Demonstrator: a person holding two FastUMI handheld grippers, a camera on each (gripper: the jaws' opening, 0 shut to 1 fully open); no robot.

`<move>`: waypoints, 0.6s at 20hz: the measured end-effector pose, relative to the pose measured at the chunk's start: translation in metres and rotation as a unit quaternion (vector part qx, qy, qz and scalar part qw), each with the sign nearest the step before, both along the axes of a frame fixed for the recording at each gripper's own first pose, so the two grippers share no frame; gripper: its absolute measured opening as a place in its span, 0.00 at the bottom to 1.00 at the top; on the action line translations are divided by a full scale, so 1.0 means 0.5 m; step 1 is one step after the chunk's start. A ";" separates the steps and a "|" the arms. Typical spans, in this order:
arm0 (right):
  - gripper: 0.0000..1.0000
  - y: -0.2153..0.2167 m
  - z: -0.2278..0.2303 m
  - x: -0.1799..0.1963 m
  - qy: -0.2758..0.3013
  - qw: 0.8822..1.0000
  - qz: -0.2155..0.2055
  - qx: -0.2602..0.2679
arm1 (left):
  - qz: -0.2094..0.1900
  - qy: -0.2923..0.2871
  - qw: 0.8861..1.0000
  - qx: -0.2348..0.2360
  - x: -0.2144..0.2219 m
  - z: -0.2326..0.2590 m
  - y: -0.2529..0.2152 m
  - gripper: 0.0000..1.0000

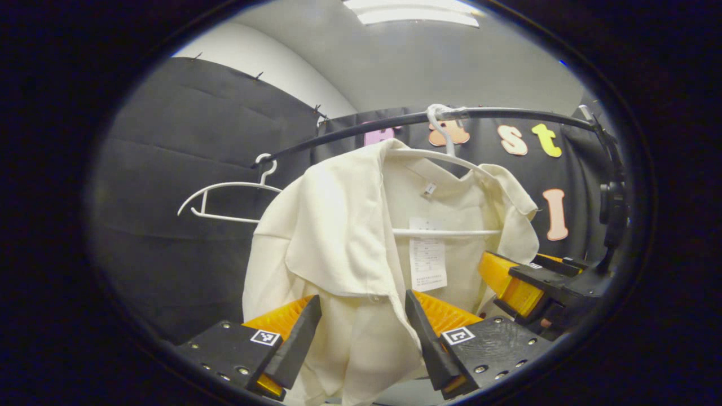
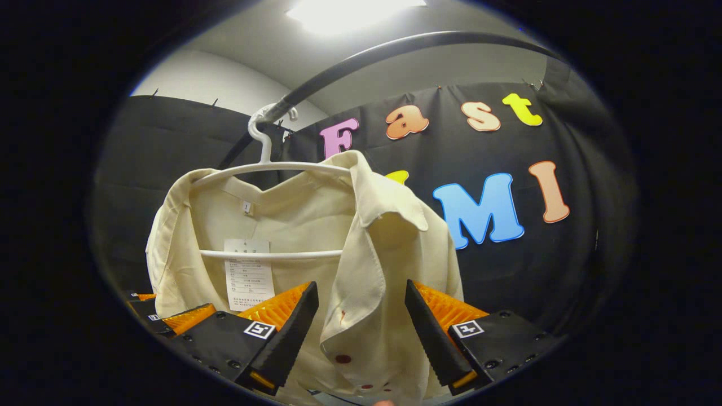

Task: Grasp the clothes on the hanger with both hands and then place them into the laundry hamper below.

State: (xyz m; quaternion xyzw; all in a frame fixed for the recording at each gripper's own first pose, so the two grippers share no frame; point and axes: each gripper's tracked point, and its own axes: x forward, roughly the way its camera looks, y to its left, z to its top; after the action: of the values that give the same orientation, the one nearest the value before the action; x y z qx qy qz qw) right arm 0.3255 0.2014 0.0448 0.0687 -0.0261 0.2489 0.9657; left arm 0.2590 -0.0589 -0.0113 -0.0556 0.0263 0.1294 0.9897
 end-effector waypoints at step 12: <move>0.40 0.024 -0.021 0.098 0.016 0.998 -0.068 -0.010 | 0.014 0.010 1.000 0.017 0.022 -0.007 0.017 0.63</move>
State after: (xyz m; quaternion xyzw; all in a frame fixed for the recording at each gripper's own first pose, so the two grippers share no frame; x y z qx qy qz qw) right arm 0.3744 0.2134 0.0345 0.0610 -0.0132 0.1822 0.9813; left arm 0.2701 -0.0504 -0.0147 -0.0375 0.0330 0.1438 0.9884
